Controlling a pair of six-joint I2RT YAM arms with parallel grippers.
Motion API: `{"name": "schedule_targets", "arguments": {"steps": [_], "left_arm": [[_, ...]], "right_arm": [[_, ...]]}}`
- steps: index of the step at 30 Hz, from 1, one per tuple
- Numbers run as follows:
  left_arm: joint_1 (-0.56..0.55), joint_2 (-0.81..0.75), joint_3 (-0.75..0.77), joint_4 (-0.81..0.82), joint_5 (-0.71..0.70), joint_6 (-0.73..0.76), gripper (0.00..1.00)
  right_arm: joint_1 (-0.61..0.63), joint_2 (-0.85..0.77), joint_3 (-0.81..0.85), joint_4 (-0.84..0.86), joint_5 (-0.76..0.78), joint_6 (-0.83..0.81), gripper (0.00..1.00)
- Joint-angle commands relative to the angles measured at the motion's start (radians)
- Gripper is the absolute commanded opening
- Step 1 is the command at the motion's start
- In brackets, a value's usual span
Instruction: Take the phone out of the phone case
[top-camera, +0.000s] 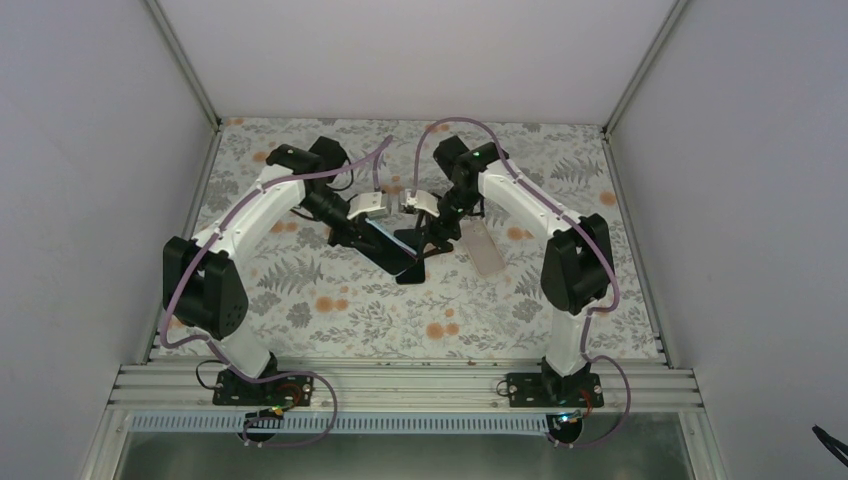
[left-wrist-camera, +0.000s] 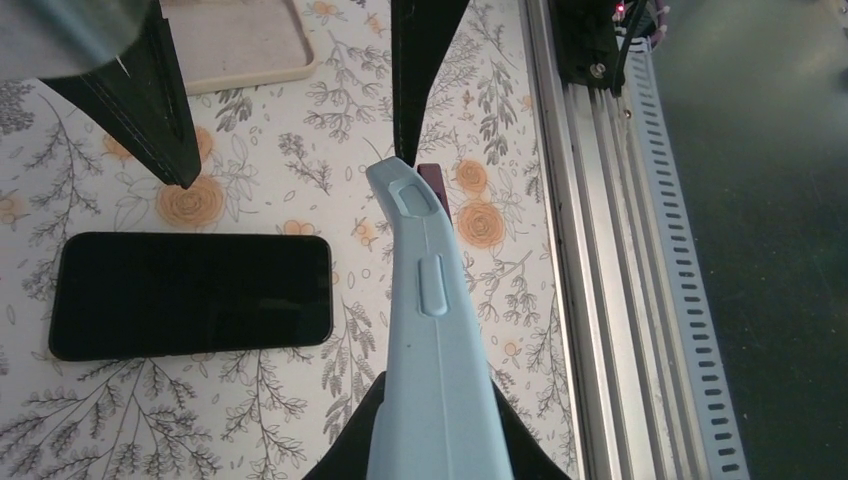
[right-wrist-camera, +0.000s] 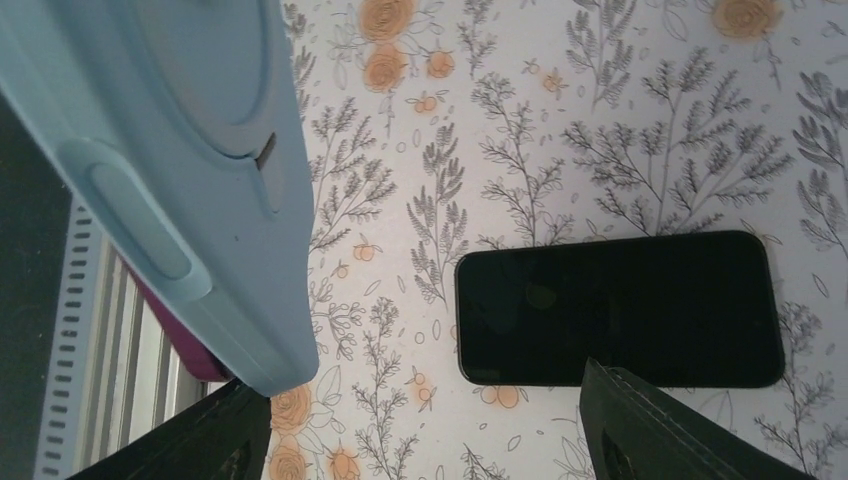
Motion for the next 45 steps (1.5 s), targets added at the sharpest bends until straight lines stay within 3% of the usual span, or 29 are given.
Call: {"name": "schedule_targets", "arguments": {"steps": [1, 7, 20, 23, 25, 27, 29, 35, 37, 45], "left_arm": [[-0.034, -0.027, 0.028, -0.031, 0.239, 0.042, 0.02], [-0.035, -0.021, 0.035, -0.031, 0.313, 0.074, 0.02], [-0.026, -0.038, 0.046, -0.029, 0.39, 0.104, 0.02], [-0.004, -0.032, 0.05, -0.029, 0.39, 0.105, 0.02], [0.026, -0.023, 0.066, -0.029, 0.394, 0.105, 0.02], [0.06, -0.007, 0.086, -0.029, 0.39, 0.101, 0.02], [0.076, 0.005, 0.106, 0.004, 0.342, 0.061, 0.02], [0.079, -0.08, -0.006, 0.4, 0.094, -0.241, 0.02], [0.079, -0.076, -0.007, 0.482, 0.043, -0.289, 0.02], [0.03, -0.073, -0.093, 0.75, -0.215, -0.401, 0.02]], "right_arm": [[0.0, -0.005, 0.045, 0.226, 0.044, 0.139, 0.79], [0.055, -0.034, 0.029, 0.35, 0.057, 0.261, 0.78], [0.196, -0.009, 0.076, 0.277, -0.312, 0.183, 0.79], [0.206, 0.068, 0.175, 0.116, -0.449, 0.083, 0.79], [0.223, 0.136, 0.282, -0.031, -0.543, 0.007, 0.71], [0.237, 0.157, 0.285, -0.045, -0.587, 0.015, 0.6], [0.254, 0.154, 0.258, -0.046, -0.603, 0.003, 0.57], [0.271, 0.115, 0.215, -0.044, -0.643, 0.001, 0.53], [0.27, 0.106, 0.225, -0.044, -0.648, 0.023, 0.45], [0.27, 0.058, 0.198, -0.042, -0.714, 0.043, 0.41]]}}
